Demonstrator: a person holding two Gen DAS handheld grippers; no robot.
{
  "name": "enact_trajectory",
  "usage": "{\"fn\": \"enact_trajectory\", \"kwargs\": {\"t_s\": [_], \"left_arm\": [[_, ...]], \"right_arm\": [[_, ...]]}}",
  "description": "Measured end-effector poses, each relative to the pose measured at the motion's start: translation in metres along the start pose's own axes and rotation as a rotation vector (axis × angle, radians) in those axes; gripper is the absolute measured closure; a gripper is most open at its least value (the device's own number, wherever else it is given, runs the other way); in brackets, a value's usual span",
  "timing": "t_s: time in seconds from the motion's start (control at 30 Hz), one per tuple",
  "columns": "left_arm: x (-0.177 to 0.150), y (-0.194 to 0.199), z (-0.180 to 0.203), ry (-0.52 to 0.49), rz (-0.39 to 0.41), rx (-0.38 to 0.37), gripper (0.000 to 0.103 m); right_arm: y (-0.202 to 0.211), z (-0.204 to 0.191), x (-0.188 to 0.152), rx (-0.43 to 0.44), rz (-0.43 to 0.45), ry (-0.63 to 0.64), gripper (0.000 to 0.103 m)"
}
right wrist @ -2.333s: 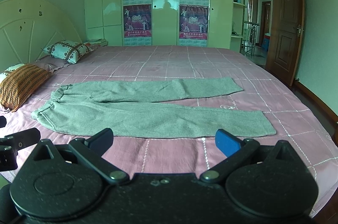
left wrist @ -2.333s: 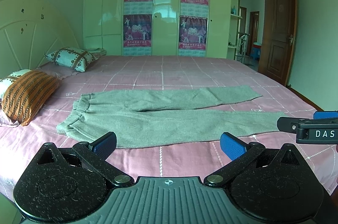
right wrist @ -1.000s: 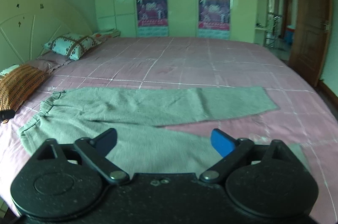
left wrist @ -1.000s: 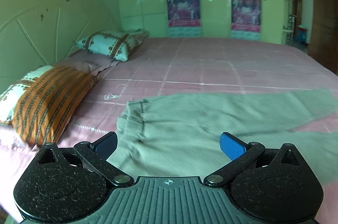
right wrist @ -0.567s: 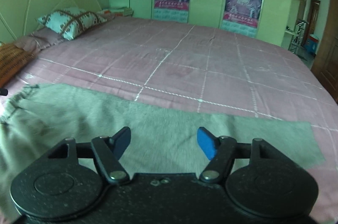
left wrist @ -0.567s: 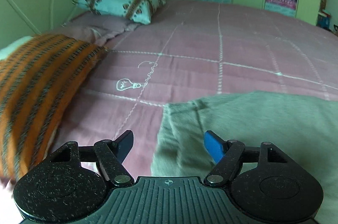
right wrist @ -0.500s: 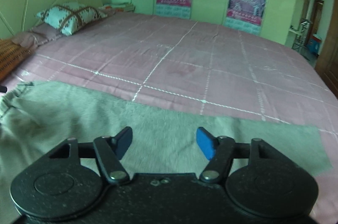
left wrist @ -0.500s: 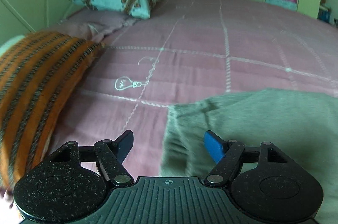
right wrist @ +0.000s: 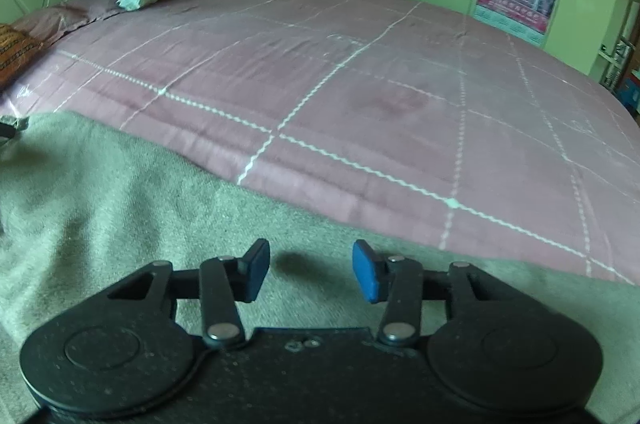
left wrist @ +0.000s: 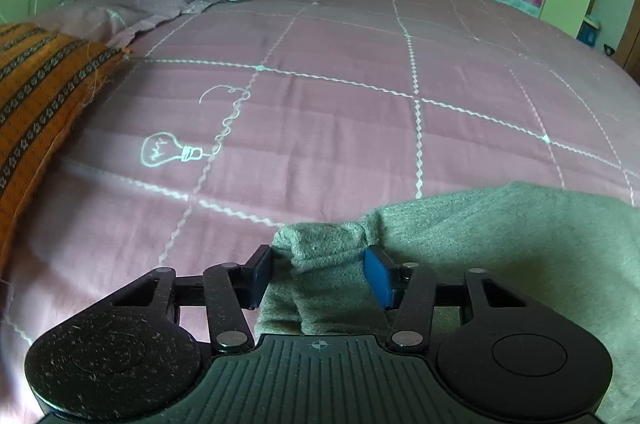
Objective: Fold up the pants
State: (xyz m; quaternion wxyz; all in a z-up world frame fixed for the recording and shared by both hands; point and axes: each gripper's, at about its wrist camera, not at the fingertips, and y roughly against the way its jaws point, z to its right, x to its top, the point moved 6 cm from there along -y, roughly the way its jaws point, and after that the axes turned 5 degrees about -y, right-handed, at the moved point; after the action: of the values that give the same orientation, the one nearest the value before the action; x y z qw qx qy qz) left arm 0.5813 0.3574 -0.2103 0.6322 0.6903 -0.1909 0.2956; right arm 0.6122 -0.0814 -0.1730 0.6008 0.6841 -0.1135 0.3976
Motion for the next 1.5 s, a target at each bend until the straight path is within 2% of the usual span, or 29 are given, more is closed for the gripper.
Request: {"fn": "enact_trajectory", "kwargs": {"t_s": [0.17, 0.3, 0.33, 0.37, 0.4, 0.43, 0.47, 0.53, 0.6, 0.67, 0.87, 1.07, 1.2, 1.27, 1.37, 1.43, 1.5], "left_arm": [[-0.003, 0.001, 0.003, -0.002, 0.014, -0.018, 0.061], [-0.002, -0.002, 0.003, -0.034, 0.032, -0.008, 0.061], [-0.001, -0.003, 0.004, -0.04, 0.034, -0.005, 0.06], [0.0, -0.004, 0.005, -0.052, 0.036, -0.002, 0.06], [0.0, -0.005, 0.005, -0.054, 0.033, -0.004, 0.06], [0.001, -0.004, 0.006, -0.056, 0.033, -0.016, 0.072], [0.002, -0.003, 0.007, -0.062, 0.041, -0.024, 0.079], [0.005, 0.006, 0.011, -0.084, 0.077, 0.002, 0.083], [0.008, 0.02, 0.012, -0.09, 0.128, 0.006, 0.083], [0.011, 0.04, 0.008, -0.07, 0.194, -0.024, 0.083], [-0.002, 0.116, -0.004, -0.072, 0.342, -0.086, 0.084], [-0.046, 0.179, -0.003, -0.118, 0.383, -0.102, 0.083], [-0.092, 0.202, -0.004, -0.121, 0.337, -0.104, 0.083], [-0.12, 0.207, -0.006, -0.109, 0.286, -0.089, 0.072], [-0.159, 0.217, -0.018, -0.025, 0.215, -0.044, 0.072], [-0.181, 0.226, -0.031, 0.083, 0.186, -0.017, 0.072], [-0.198, 0.239, -0.039, 0.184, 0.173, -0.024, 0.072]], "right_arm": [[-0.013, -0.005, 0.011, 0.013, 0.007, 0.052, 0.065], [-0.033, -0.011, 0.016, 0.013, -0.057, 0.13, 0.063], [-0.035, -0.012, 0.017, 0.017, -0.069, 0.134, 0.069], [-0.036, -0.013, 0.018, 0.029, -0.08, 0.142, 0.084], [-0.035, -0.016, 0.018, 0.046, -0.086, 0.153, 0.092], [-0.034, -0.019, 0.018, 0.036, -0.085, 0.175, 0.103], [-0.034, -0.021, 0.017, 0.024, -0.087, 0.192, 0.103], [-0.031, -0.022, 0.018, 0.017, -0.084, 0.193, 0.103], [-0.02, -0.02, 0.02, 0.019, -0.068, 0.174, 0.103], [0.0, -0.018, 0.022, 0.031, -0.04, 0.155, 0.103], [0.084, -0.019, 0.015, 0.047, 0.053, 0.16, 0.103], [0.154, -0.03, -0.032, 0.038, 0.083, 0.203, 0.103], [0.187, -0.044, -0.084, 0.02, 0.068, 0.217, 0.103], [0.198, -0.054, -0.114, 0.005, 0.057, 0.238, 0.103], [0.21, -0.066, -0.156, -0.023, 0.049, 0.28, 0.102], [0.22, -0.072, -0.174, 0.001, 0.034, 0.2, 0.103], [0.228, -0.069, -0.184, 0.004, 0.022, 0.113, 0.102]]}}
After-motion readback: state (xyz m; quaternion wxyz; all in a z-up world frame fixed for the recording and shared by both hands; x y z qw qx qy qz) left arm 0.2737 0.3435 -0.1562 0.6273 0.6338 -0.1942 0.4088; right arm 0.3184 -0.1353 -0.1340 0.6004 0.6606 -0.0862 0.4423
